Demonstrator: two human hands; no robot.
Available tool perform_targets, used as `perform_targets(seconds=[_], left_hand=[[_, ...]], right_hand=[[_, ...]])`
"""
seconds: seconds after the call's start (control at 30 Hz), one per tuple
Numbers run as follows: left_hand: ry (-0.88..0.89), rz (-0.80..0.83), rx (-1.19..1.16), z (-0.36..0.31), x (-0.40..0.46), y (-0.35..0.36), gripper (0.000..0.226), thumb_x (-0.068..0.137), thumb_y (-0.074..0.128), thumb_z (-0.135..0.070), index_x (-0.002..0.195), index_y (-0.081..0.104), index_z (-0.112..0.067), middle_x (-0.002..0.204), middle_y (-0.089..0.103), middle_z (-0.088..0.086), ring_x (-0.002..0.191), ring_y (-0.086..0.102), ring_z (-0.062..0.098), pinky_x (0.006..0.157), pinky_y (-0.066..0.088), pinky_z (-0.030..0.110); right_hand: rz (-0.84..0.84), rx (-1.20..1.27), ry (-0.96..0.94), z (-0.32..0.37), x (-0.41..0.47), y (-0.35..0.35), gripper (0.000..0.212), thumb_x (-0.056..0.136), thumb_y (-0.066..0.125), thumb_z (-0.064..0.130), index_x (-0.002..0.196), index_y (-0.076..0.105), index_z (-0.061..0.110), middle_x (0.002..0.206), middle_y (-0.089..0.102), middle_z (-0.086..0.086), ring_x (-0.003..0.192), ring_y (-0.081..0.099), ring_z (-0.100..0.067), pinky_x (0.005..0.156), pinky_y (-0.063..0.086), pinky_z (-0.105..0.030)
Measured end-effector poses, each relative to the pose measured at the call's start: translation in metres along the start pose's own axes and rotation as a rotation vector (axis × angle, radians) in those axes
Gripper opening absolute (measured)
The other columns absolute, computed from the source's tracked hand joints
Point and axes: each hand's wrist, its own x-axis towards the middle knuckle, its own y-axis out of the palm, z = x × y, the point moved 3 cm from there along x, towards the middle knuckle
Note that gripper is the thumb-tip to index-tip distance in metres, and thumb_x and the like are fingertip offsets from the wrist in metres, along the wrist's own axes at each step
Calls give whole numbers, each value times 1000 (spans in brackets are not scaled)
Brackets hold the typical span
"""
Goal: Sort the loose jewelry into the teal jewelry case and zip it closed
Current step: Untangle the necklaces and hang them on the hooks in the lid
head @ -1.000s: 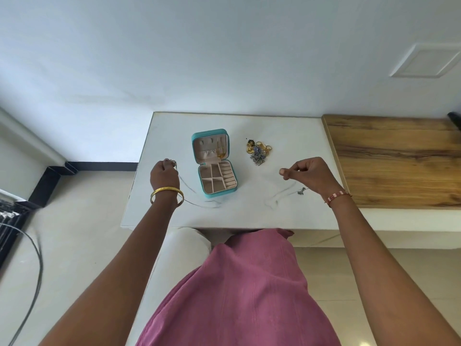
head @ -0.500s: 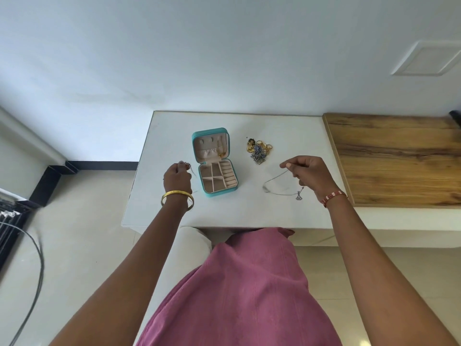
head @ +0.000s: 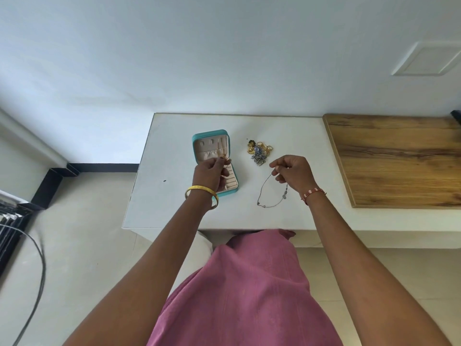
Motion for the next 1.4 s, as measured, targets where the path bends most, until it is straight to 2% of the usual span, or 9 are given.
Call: perform_targets(seconds=[0.17,0.37,0.47,0.57,0.7,0.8,0.9,1.07,1.4], left_hand=[[-11,123,24,-5,-6,7,25,95,46,-15,75,61,-17,45,61,-8,36,52,4,45,46,16],[-33,171,73,-3,-15,11,14,93,48,-9,97,60,-4,62,63,0,46,59,5,62,51,22],[-28,172,80,-3,-23,12,21,93,47,-7,105,60,4,71,60,5,59,57,14,69,49,25],[-19,192,59,-10,-31,15,19,92,49,-7,104,61,3,67,60,4,55,55,12,62,50,22],[-9,238,-116,-29,-44,14,11,90,51,-3,89,62,-1,60,63,5,50,60,11,58,54,21],[19,267,-224,-47,-53,6,16,89,52,-4,78,64,-6,54,64,1,52,62,12,58,55,23],[27,239,-313,-61,-59,-11,17,90,51,-5,78,62,-7,51,62,-2,46,59,9,51,53,19],[-24,111,-468,-65,-65,-48,11,87,55,-9,79,63,-9,50,59,-2,41,53,9,47,49,17],[-112,-59,-571,-49,-74,-85,12,85,60,-13,74,63,-10,56,54,-1,48,46,12,43,45,17]], right_hand=[[20,-96,35,-18,1,12,23,84,45,-9,89,67,-3,74,64,-12,56,55,-9,55,46,-15],[25,-256,47,-16,0,13,17,84,57,3,97,68,3,74,59,-1,79,55,-17,69,43,-20],[63,-312,14,-5,-8,14,20,84,60,7,102,68,2,90,66,-9,84,54,-16,79,40,-20],[141,-105,-36,17,-24,24,22,91,55,21,103,67,7,107,68,-10,95,57,-15,87,42,-27],[349,460,108,43,-53,49,45,98,28,42,92,63,14,93,67,-2,98,59,-18,100,38,-40],[514,595,119,53,-70,57,61,96,20,49,89,64,8,71,65,-5,72,63,-14,91,44,-37],[580,586,90,58,-80,50,53,94,35,45,76,65,5,44,38,3,42,39,-9,71,52,-34],[490,547,0,59,-85,21,26,94,50,17,76,65,7,45,31,6,42,33,-7,55,52,-27],[336,527,-3,58,-88,-22,23,93,51,12,75,64,5,45,44,5,40,38,-6,49,45,-20]])
